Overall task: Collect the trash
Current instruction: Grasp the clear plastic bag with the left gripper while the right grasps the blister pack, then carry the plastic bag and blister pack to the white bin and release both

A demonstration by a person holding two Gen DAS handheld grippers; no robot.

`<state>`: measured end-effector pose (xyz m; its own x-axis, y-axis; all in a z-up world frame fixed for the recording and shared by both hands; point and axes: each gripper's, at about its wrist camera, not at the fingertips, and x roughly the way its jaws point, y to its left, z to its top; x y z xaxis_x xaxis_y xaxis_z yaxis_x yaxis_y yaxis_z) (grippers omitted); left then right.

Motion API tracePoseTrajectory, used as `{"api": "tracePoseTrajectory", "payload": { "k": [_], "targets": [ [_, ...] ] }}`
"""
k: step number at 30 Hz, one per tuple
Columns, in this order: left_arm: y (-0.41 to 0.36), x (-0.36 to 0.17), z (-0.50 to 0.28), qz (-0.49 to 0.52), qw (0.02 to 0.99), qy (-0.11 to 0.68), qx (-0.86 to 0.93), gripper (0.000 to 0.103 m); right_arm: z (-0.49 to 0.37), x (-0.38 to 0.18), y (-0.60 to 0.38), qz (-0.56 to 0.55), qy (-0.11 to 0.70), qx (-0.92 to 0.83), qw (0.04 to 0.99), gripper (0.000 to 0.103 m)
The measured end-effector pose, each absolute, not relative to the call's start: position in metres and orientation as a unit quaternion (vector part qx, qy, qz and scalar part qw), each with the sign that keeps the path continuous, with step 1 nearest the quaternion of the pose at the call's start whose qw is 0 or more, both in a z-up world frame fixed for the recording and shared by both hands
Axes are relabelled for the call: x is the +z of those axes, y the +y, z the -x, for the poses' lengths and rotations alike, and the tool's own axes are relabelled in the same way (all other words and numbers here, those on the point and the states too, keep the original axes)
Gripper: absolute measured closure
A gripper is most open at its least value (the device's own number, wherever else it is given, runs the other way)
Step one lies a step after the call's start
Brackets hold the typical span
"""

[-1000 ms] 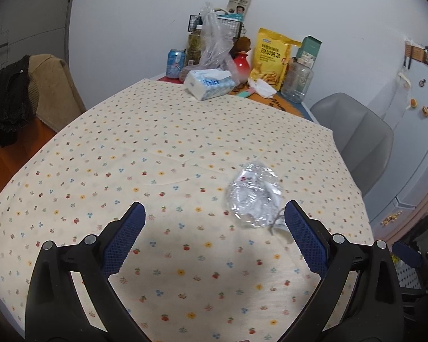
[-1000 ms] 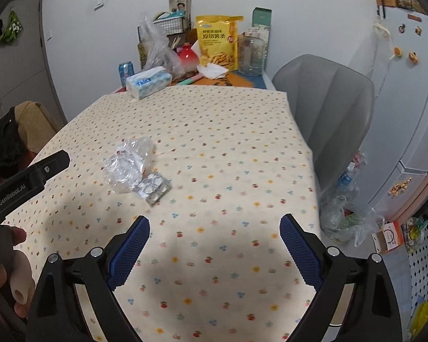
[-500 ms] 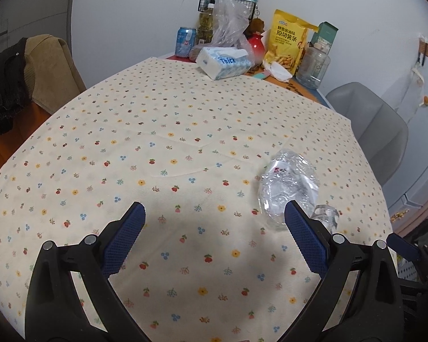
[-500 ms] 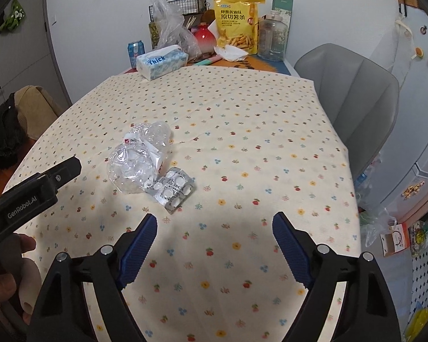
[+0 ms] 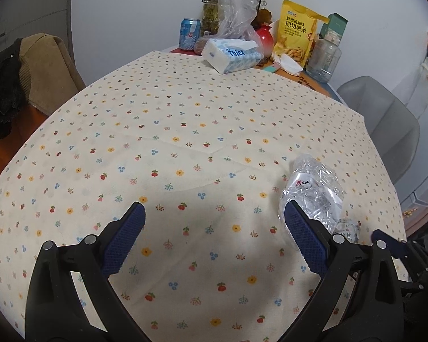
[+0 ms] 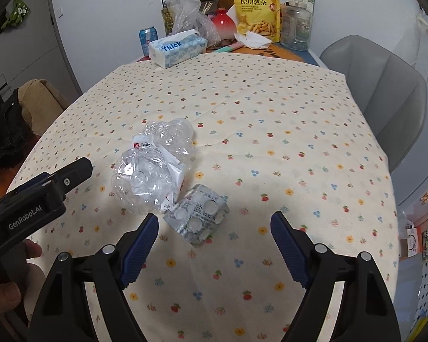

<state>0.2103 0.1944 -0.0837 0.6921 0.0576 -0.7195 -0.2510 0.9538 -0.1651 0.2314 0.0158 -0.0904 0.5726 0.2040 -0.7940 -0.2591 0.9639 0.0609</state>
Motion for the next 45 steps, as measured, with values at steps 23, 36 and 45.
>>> {"api": "tracePoseTrajectory", "payload": {
  "k": [23, 36, 45],
  "targets": [
    [0.098, -0.09, -0.255, 0.038, 0.908, 0.416, 0.04, 0.006, -0.239, -0.086, -0.071, -0.01, 0.447, 0.074, 0.892, 0.077],
    [0.096, -0.11, -0.273, 0.034, 0.889, 0.452, 0.065, 0.017, -0.24, -0.088, -0.097, -0.014, 0.448, 0.036, 0.893, 0.077],
    [0.093, -0.096, -0.257, 0.023, 0.902, 0.427, 0.06, 0.027, -0.234, -0.08, -0.092, -0.009, 0.441, 0.033, 0.897, 0.077]
  ]
}}
